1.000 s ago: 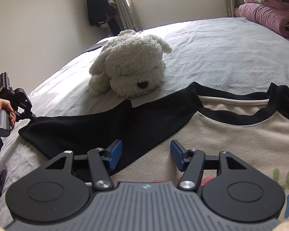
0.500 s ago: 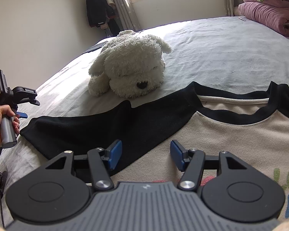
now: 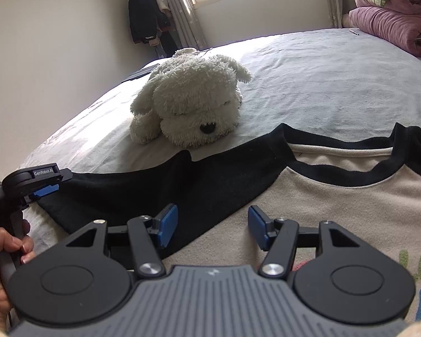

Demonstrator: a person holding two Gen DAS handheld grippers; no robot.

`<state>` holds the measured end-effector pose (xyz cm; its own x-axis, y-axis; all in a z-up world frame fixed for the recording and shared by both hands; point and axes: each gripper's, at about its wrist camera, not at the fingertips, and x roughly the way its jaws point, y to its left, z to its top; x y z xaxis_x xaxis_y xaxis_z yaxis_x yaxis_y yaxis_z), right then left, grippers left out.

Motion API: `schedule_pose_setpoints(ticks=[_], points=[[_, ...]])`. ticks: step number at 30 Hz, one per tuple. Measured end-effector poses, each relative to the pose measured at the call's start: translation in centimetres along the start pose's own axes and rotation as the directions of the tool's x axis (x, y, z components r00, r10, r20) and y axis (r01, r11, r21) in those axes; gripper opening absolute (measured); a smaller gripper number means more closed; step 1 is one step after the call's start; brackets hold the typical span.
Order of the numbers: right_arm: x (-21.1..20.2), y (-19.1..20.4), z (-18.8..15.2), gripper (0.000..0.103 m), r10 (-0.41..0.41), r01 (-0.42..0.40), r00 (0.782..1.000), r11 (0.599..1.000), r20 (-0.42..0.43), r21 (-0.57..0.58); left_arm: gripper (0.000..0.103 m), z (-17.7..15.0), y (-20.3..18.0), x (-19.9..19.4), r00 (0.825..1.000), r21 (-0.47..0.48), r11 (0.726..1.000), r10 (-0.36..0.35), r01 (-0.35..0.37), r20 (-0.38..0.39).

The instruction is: Fold clothes

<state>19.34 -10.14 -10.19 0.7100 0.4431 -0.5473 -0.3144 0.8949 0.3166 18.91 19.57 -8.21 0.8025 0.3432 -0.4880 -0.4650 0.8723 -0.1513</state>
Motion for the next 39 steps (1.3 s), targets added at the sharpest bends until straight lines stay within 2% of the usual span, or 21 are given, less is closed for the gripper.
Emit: schedule_pose_setpoints(ticks=[1, 3, 5, 9, 12, 16, 19, 21, 23, 24, 25, 26, 28, 30, 31, 33, 35, 37, 39], points=[[0.0, 0.1, 0.0, 0.060, -0.006, 0.006, 1.000, 1.000, 0.004, -0.004, 0.029, 0.1, 0.3, 0.5, 0.999, -0.001, 1.000, -0.021, 0.021, -0.030], [0.1, 0.4, -0.1, 0.060, -0.018, 0.018, 1.000, 1.000, 0.013, -0.012, 0.027, 0.2, 0.8, 1.4, 0.994, -0.005, 0.998, -0.062, 0.062, -0.089], [0.0, 0.8, -0.1, 0.060, -0.009, 0.009, 1.000, 1.000, 0.009, -0.004, 0.026, 0.2, 1.0, 1.8, 0.990, 0.041, 0.995, -0.083, 0.088, -0.116], [0.0, 3.3, 1.4, 0.060, 0.036, -0.037, 0.999, 0.999, -0.026, -0.023, 0.025, 0.4, 1.5, 1.6, 0.984, 0.059, 0.990, -0.118, 0.127, -0.136], [1.6, 5.8, 3.8, 0.060, 0.048, -0.054, 0.997, 0.991, -0.052, -0.124, 0.024, 1.0, 2.3, 1.1, 0.978, 0.015, 0.987, -0.157, 0.161, -0.134], [5.6, 8.5, 6.0, 0.060, 0.125, -0.141, 0.989, 0.966, -0.084, -0.217, 0.017, 1.8, 3.7, 0.5, 0.979, -0.015, 0.985, -0.173, 0.172, -0.110], [8.9, 9.9, 6.3, 0.055, 0.162, -0.191, 0.978, 0.947, -0.130, -0.259, 0.005, 1.5, 4.2, 1.3, 0.972, -0.046, 0.983, -0.183, 0.178, -0.150], [11.2, 10.8, 6.2, 0.052, 0.163, -0.204, 0.974, 0.933, -0.156, -0.297, 0.005, 1.3, 4.1, 1.7, 0.971, -0.035, 0.986, -0.169, 0.166, -0.171], [12.4, 11.5, 5.9, 0.047, 0.188, -0.238, 0.966, 0.915, -0.178, -0.327, 0.003, 1.2, 3.9, 1.8, 0.973, -0.017, 0.989, -0.150, 0.149, -0.178], [12.7, 11.8, 5.6, 0.040, 0.200, -0.256, 0.961, 0.905, -0.192, -0.339, 0.003, 1.1, 3.8, 1.8, 0.973, -0.007, 0.990, -0.140, 0.141, -0.181], [13.2, 12.1, 5.3, 0.026, 0.198, -0.263, 0.957, 0.899, -0.211, -0.350, 0.003, 1.1, 3.9, 1.8, 0.973, -0.005, 0.990, -0.137, 0.139, -0.186], [13.6, 12.4, 5.0, 0.019, 0.195, -0.270, 0.953, 0.892, -0.230, -0.362, 0.003, 1.1, 3.9, 1.9, 0.972, -0.004, 0.991, -0.135, 0.136, -0.191], [13.7, 12.9, 4.6, 0.004, 0.180, -0.257, 0.958, 0.880, -0.221, -0.399, 0.003, 1.1, 4.0, 1.9, 0.971, -0.006, 0.991, -0.132, 0.133, -0.200], [13.5, 13.3, 4.5, 0.004, 0.173, -0.243, 0.965, 0.876, -0.198, -0.416, 0.002, 1.1, 4.1, 1.9, 0.970, -0.012, 0.991, -0.130, 0.131, -0.207], [13.4, 13.3, 4.9, 0.004, 0.165, -0.219, 0.973, 0.889, -0.163, -0.403, 0.002, 1.1, 4.1, 2.0, 0.969, -0.015, 0.991, -0.130, 0.130, -0.208], [14.0, 12.9, 5.3, 0.004, 0.155, -0.201, 0.976, 0.907, -0.152, -0.370, 0.002, 1.1, 4.2, 2.0, 0.970, -0.016, 0.993, -0.121, 0.120, -0.213], [15.0, 13.1, 4.9, 0.004, 0.136, -0.195, 0.975, 0.901, -0.175, -0.387, 0.002, 1.1, 4.2, 2.1, 0.970, -0.013, 0.993, -0.117, 0.117, -0.214], [14.8, 13.5, 5.0, 0.008, 0.130, -0.191, 0.976, 0.895, -0.172, -0.403, 0.002, 1.2, 4.2, 2.0, 0.971, -0.017, 0.993, -0.120, 0.119, -0.206], [14.4, 13.6, 5.5, 0.016, 0.148, -0.203, 0.975, 0.900, -0.167, -0.386, 0.003, 1.3, 4.3, 1.8, 0.974, -0.030, 0.991, -0.130, 0.127, -0.186]])
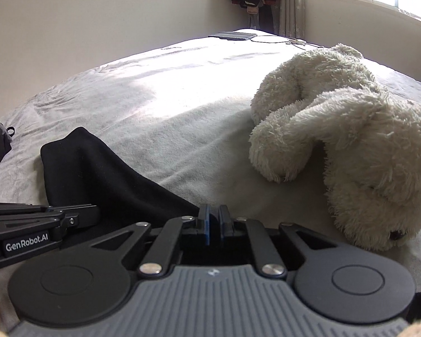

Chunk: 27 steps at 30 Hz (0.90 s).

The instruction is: Fold clothes

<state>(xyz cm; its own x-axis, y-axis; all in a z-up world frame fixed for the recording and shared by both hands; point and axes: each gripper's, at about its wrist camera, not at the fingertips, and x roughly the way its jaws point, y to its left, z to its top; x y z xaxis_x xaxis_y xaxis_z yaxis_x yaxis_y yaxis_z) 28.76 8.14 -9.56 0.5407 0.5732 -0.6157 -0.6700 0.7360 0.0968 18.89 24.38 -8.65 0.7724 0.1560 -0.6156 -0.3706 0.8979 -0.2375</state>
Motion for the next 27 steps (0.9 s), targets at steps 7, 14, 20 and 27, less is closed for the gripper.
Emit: schedule_pose_setpoints(ticks=[7, 14, 20, 27], points=[[1.1, 1.1, 1.0, 0.040, 0.092, -0.093, 0.995, 0.996, 0.037, 0.019, 0.003, 0.2, 0.4, -0.1, 0.999, -0.041, 0.999, -0.028, 0.029, 0.043], [3.3, 2.6, 1.2, 0.001, 0.011, -0.011, 1.000, 0.999, 0.006, -0.030, 0.003, 0.0, 0.2, 0.6, 1.000, -0.023, 1.000, 0.003, -0.003, 0.007], [2.1, 2.8, 1.8, 0.018, -0.004, 0.004, 1.000, 1.000, 0.002, -0.010, 0.004, 0.3, 0.0, 0.2, 1.000, -0.028, 1.000, -0.003, 0.003, 0.009], [-4.0, 0.6, 0.8, 0.048, -0.054, 0.055, 0.998, 0.997, -0.012, 0.061, 0.017, 0.5, -2.2, -0.9, 0.983, 0.023, 0.984, -0.180, 0.179, 0.035]])
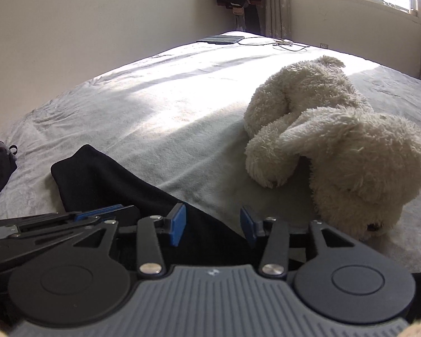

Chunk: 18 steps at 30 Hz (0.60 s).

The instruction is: Fold clothes

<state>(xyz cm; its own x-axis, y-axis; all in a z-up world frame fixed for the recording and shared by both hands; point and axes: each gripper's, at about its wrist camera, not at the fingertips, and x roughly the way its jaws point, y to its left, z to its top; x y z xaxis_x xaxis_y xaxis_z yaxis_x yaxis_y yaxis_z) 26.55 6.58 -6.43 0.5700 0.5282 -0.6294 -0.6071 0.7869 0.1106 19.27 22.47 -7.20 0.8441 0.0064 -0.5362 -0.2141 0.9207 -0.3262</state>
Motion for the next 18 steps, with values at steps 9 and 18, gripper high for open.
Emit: schedule_pose_setpoints(ticks=[9, 18], points=[[-9.1, -5.1, -4.4, 0.054, -0.115, 0.114, 0.993, 0.990, 0.008, 0.080, 0.037, -1.9, -3.8, 2.8, 0.995, 0.224, 0.973, 0.069, -0.050, -0.076], [-19.2, -12.4, -10.3, 0.062, -0.306, 0.272, 0.949, 0.914, 0.073, 0.301, 0.053, -1.1, -7.2, 0.5, 0.995, 0.232, 0.970, -0.055, 0.072, -0.080]])
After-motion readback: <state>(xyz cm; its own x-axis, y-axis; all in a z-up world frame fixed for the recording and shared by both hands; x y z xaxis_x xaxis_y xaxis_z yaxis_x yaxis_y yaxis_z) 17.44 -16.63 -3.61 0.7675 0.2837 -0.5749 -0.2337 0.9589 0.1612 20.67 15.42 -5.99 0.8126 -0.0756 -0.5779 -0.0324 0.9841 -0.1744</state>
